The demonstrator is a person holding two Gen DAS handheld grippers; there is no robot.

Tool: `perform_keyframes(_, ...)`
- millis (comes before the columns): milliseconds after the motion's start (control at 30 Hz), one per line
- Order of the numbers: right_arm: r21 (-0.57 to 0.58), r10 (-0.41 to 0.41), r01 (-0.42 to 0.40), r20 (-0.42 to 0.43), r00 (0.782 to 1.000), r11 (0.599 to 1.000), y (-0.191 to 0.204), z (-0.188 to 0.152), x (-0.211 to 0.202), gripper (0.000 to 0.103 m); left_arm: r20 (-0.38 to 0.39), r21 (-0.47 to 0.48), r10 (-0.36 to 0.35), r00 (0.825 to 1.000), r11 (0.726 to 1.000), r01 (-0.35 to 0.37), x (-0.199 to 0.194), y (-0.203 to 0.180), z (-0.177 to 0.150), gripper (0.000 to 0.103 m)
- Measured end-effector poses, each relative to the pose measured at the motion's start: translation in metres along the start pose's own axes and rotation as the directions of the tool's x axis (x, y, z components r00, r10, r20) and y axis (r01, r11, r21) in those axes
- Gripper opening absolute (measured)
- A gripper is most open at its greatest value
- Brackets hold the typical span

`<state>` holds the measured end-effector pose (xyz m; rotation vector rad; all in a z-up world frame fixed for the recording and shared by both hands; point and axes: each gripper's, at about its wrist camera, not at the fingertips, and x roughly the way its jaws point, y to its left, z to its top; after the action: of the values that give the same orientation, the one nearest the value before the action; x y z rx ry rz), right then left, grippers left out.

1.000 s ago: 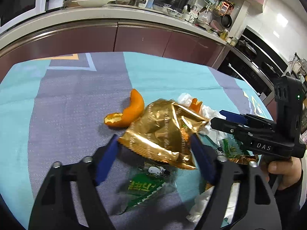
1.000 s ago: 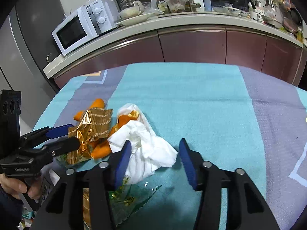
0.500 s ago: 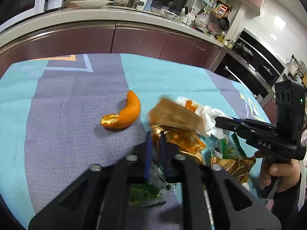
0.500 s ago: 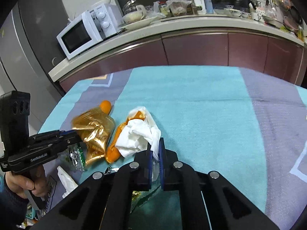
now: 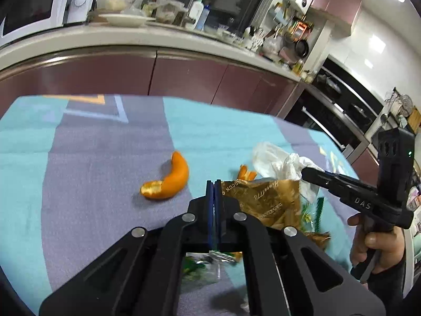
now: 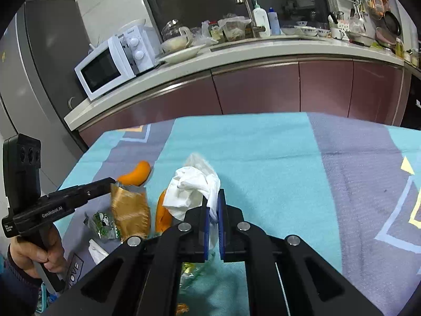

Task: Collect trash
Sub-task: 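Grasp the white tissue with the left gripper while the right gripper grasps a gold wrapper, then carry the tissue and gold wrapper toward the blue bin with both grippers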

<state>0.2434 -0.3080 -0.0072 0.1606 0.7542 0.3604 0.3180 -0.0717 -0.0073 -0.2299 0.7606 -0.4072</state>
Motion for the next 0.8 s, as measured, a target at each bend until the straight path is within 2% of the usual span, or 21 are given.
perform_keyframes(233,0.02,-0.03,0.029,0.078,0.996,0.999,-0.006,0.008,-0.018,0.004,0.112,-0.015,-0.052,0.992,0.998,0.054,-0.035,-0.003,0.016,0.001)
perform_keyframes(467,0.016,-0.034,0.032,0.126,0.991,0.999,-0.003,0.012,-0.035,0.004,0.206,0.007,-0.086,0.975,0.996,0.086,-0.079,-0.016,0.03,0.001)
perform_keyframes(600,0.002,-0.019,0.019,0.158,0.987,1.0,0.007,0.013,-0.05,0.004,0.255,0.02,-0.086,0.963,0.996,0.084,-0.112,-0.02,0.033,0.001)
perform_keyframes(800,-0.034,0.019,-0.012,0.208,0.978,0.999,0.03,0.012,-0.078,0.004,0.349,0.035,-0.042,0.936,0.999,0.032,-0.18,-0.02,0.026,0.001)
